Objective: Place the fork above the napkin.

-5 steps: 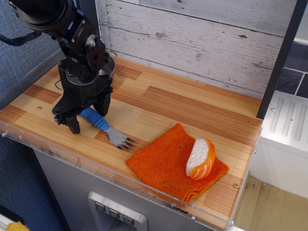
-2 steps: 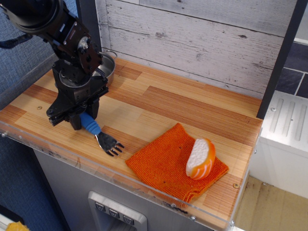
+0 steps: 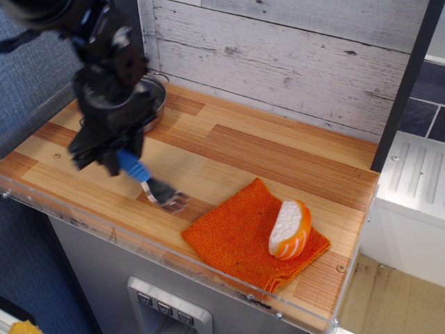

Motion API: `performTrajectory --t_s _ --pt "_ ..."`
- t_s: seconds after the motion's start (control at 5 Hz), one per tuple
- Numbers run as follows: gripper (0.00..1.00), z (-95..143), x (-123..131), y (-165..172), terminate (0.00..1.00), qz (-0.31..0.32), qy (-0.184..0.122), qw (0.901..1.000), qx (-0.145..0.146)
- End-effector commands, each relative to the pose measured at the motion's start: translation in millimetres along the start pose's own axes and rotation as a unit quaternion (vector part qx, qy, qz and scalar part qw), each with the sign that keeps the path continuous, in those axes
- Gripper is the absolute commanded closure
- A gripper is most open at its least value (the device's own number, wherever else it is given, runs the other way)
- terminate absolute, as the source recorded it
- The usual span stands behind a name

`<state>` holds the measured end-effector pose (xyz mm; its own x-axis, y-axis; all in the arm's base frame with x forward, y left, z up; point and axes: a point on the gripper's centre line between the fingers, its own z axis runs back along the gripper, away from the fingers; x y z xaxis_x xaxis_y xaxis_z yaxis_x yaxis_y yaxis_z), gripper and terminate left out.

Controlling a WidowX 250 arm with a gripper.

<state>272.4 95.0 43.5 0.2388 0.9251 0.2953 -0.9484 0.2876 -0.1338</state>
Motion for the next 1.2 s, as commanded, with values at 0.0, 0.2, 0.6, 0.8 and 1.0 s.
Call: performTrajectory --t_s 0.0,0.2,0.6,0.8,1.0 --pt "1.00 56.3 -6.4 -45.0 0.00 0.043 -0.046 0.9960 -0.062" --pt "1.00 66.7 -15.5 -73.8 0.00 0.057 -0.051 0.9944 -0.073" --pt "1.00 50.2 -44.7 -133.5 0.00 0.075 -0.042 0.9934 -0.077" --pt "1.00 29.0 -56.5 -134.4 0.00 0.072 -0.032 0.9951 -0.060" --pt "1.00 14.6 -66.3 -127.6 0.00 0.067 -0.026 0.9965 -0.041"
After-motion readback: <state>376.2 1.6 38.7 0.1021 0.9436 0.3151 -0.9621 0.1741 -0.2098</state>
